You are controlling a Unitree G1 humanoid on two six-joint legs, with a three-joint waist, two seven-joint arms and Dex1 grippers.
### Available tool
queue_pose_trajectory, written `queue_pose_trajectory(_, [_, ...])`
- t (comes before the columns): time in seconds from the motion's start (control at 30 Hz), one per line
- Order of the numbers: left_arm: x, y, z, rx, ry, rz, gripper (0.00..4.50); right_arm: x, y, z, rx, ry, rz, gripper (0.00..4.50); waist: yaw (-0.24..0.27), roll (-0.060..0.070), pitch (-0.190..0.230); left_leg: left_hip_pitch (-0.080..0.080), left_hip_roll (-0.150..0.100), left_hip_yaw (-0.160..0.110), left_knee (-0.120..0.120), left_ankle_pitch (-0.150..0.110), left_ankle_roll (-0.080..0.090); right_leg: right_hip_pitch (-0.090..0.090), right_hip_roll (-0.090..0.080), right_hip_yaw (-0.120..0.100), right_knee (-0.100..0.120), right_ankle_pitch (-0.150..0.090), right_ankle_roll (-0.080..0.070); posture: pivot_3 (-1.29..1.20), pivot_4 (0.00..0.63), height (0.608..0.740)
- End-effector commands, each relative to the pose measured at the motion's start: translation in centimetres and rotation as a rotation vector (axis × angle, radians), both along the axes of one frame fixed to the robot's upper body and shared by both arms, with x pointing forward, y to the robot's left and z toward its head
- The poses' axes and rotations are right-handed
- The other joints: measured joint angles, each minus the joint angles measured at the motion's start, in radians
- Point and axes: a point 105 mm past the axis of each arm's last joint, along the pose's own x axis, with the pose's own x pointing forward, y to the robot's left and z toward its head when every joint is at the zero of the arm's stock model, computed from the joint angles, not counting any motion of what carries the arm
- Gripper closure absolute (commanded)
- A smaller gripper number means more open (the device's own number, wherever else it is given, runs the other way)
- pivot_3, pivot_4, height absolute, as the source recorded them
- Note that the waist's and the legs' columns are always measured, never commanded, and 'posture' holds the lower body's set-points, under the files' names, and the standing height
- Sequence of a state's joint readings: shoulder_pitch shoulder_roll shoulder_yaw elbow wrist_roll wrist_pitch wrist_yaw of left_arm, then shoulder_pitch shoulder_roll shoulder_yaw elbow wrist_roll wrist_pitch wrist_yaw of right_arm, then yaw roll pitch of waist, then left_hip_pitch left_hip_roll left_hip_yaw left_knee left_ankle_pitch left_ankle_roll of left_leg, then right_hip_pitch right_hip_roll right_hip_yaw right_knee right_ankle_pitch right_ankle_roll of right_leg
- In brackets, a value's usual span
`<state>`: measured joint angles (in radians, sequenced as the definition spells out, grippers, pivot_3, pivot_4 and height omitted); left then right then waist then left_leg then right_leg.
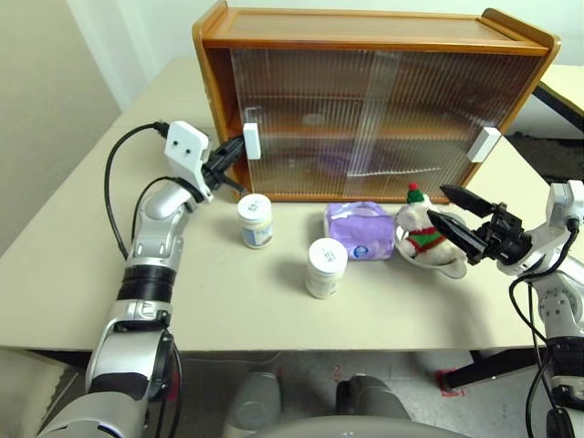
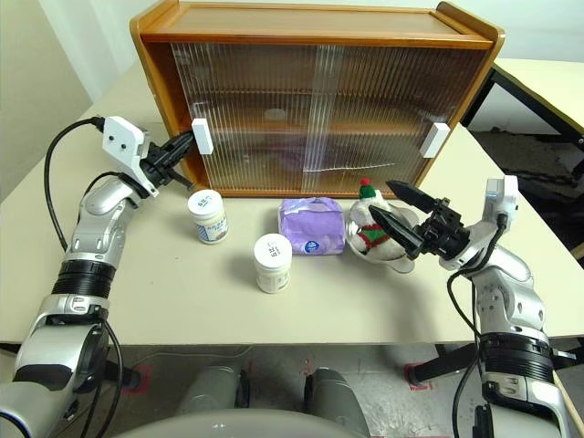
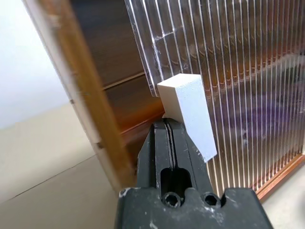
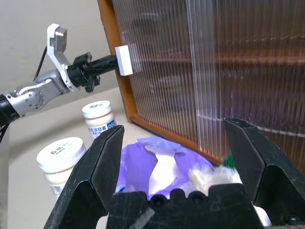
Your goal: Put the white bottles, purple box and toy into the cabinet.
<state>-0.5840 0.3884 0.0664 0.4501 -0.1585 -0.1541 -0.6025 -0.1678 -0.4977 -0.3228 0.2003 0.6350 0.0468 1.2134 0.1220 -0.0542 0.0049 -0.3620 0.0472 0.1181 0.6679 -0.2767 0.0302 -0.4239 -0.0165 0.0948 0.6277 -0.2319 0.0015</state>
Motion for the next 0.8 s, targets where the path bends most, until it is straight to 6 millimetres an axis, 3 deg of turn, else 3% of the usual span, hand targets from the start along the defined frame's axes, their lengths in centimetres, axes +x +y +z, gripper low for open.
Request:
queue_pose_trajectory(0.03, [0.2, -1.7, -0.1, 0.014, 0.003, -0.054, 4.47, -0.2, -0.1, 0.3, 0.001, -0.006, -0.013, 0.0, 0.0, 0.0, 0.0, 0.0, 0.0, 0.0, 0.0, 0.0, 0.0, 0.0, 0.0, 0.0, 0.0, 0.0, 0.0, 0.13, 0.0, 0.74])
queue_pose_trajectory(0.27, [0.4, -5.3, -0.1, 0.002, 0.012, -0.154, 4.47, -0.4, 0.3, 0.8, 0.001, -0.005, -0.018, 0.0, 0.001, 0.0, 0.0, 0.0, -0.001, 0.0, 0.001, 0.0, 0.0, 0.0, 0.0, 0.0, 0.0, 0.0, 0.0, 0.11, 0.0, 0.74])
queue_pose_trajectory(0.8, [0.8, -10.1, 0.0, 0.011, 0.032, -0.3, 4.47, -0.9, -0.4, 1.3, -0.014, -0.002, -0.046, 0.0, -0.041, 0.0, 0.0, -0.006, -0.001, -0.001, 0.009, 0.0, 0.0, -0.001, 0.002, -0.001, 0.0, 0.001, 0.002, 0.06, 0.0, 0.74])
